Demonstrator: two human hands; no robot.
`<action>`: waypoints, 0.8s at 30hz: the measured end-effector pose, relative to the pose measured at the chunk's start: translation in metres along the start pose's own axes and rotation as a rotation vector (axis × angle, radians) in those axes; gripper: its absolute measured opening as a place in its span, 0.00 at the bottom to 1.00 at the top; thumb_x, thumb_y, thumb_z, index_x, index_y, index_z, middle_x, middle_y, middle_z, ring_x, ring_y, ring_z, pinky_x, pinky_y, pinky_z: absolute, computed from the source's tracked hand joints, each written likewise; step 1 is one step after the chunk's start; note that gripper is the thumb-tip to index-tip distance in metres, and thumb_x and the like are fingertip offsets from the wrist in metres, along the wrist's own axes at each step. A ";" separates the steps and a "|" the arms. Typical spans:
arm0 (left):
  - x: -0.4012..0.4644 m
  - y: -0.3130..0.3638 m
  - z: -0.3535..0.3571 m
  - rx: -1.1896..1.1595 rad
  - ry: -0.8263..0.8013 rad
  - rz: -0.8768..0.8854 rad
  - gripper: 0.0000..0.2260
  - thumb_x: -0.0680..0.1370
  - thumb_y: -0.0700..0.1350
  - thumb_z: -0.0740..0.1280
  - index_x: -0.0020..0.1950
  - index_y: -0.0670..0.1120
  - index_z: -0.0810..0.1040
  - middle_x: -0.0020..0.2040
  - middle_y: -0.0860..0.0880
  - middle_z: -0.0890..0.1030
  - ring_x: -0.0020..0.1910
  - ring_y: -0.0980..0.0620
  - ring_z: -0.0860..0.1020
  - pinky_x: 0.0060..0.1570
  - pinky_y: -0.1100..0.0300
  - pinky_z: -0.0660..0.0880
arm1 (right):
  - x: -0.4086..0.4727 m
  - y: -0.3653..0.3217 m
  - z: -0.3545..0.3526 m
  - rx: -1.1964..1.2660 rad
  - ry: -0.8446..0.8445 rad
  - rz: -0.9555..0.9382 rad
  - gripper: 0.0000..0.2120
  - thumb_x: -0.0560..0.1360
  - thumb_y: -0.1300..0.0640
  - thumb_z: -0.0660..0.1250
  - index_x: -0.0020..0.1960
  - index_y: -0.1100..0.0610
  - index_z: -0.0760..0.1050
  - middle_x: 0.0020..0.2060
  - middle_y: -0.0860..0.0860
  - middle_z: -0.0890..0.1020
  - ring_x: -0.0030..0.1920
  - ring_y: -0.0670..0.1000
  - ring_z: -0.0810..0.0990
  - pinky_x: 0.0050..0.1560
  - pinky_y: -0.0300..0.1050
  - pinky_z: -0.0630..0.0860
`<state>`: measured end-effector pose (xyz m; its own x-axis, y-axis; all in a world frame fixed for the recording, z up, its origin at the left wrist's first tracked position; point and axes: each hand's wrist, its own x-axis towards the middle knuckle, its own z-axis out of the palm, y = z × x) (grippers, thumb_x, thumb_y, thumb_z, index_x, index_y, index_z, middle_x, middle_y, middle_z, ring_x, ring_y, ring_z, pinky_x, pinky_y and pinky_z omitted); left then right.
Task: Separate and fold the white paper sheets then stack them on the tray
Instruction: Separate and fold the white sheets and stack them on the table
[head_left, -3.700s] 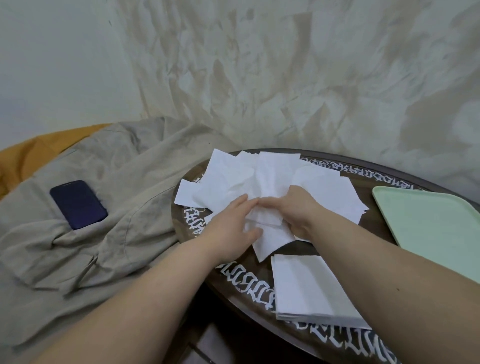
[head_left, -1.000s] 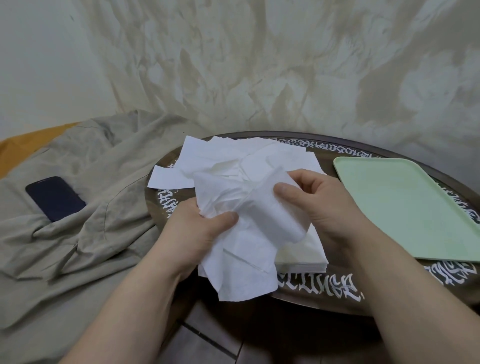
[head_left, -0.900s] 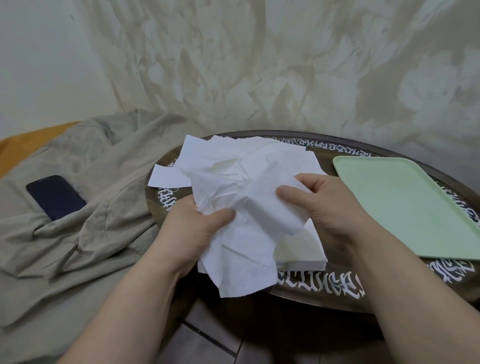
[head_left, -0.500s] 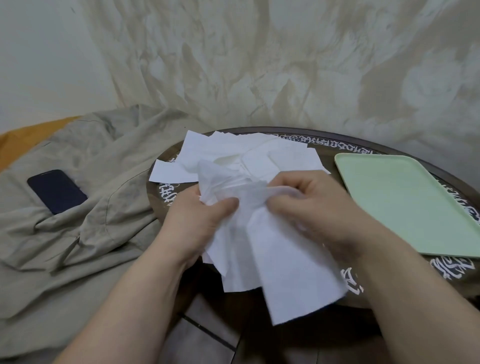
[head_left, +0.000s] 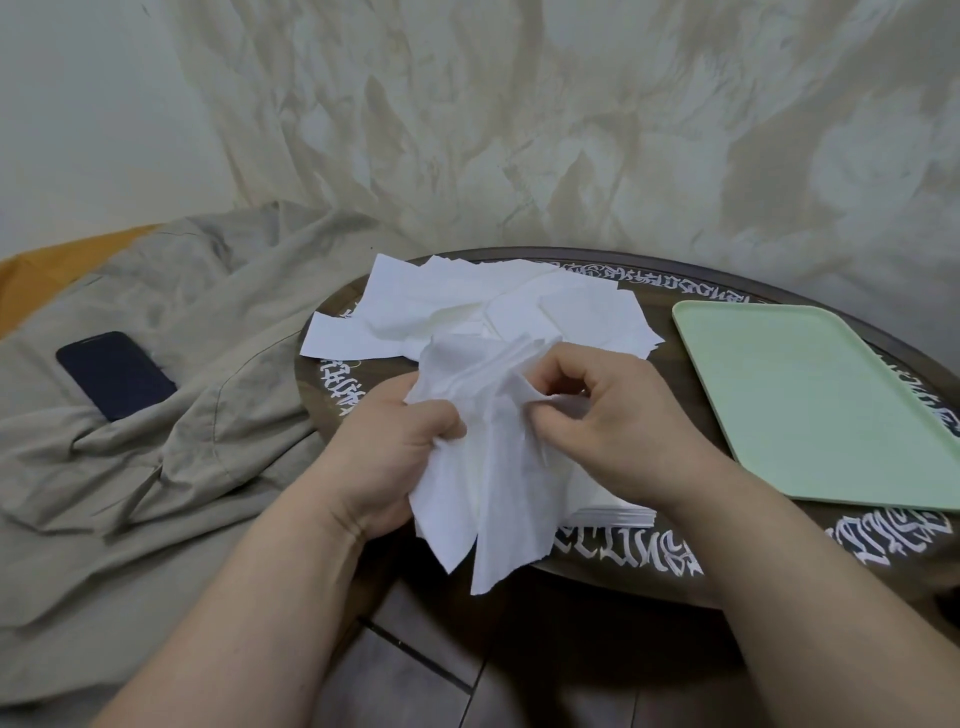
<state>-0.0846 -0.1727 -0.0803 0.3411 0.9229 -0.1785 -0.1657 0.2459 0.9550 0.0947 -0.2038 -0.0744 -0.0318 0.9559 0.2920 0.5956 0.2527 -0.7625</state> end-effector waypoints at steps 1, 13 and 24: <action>-0.001 0.000 0.001 -0.008 -0.003 0.003 0.14 0.62 0.34 0.62 0.46 0.37 0.78 0.40 0.40 0.79 0.40 0.44 0.78 0.39 0.56 0.75 | 0.000 -0.001 -0.001 -0.008 -0.007 0.006 0.09 0.71 0.65 0.67 0.38 0.51 0.76 0.36 0.45 0.81 0.40 0.46 0.79 0.41 0.39 0.74; -0.004 0.002 0.007 -0.028 -0.018 0.068 0.17 0.67 0.36 0.77 0.54 0.38 0.82 0.50 0.41 0.85 0.47 0.44 0.84 0.42 0.54 0.81 | -0.001 -0.004 0.008 -0.122 -0.036 -0.125 0.16 0.73 0.63 0.67 0.57 0.47 0.76 0.40 0.38 0.78 0.43 0.44 0.76 0.46 0.35 0.72; -0.004 0.002 0.006 -0.065 -0.032 0.077 0.13 0.72 0.35 0.71 0.56 0.39 0.81 0.51 0.41 0.85 0.48 0.44 0.84 0.43 0.55 0.81 | 0.000 -0.004 0.014 -0.142 0.039 -0.314 0.19 0.71 0.58 0.67 0.62 0.51 0.78 0.54 0.46 0.82 0.55 0.44 0.79 0.57 0.39 0.73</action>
<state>-0.0805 -0.1777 -0.0758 0.3545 0.9301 -0.0963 -0.2521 0.1943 0.9480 0.0812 -0.2022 -0.0798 -0.2027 0.8275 0.5236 0.6670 0.5082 -0.5448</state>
